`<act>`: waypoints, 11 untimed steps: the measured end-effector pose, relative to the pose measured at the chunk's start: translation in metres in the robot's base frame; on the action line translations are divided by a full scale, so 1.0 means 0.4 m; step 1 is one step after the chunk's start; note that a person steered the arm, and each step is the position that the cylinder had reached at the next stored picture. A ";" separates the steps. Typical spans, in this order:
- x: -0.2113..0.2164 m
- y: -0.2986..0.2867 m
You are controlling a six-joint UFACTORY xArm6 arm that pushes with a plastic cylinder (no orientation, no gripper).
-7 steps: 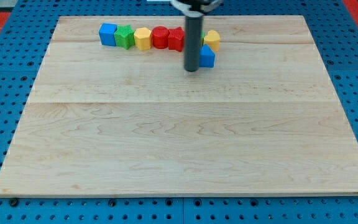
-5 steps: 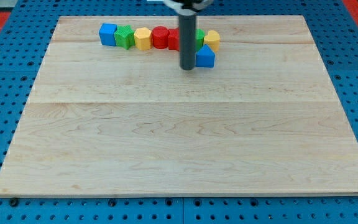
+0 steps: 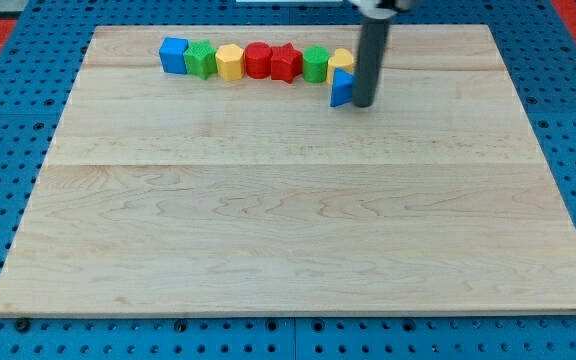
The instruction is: Move the triangle to the right side of the heart
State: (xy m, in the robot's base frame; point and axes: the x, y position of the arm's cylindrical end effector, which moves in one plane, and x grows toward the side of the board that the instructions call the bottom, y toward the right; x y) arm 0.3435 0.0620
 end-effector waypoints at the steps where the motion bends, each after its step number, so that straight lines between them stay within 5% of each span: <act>1: 0.000 -0.158; 8: -0.079 0.031; 10: 0.052 -0.095; 11: 0.081 0.054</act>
State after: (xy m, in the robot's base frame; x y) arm 0.3759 0.0838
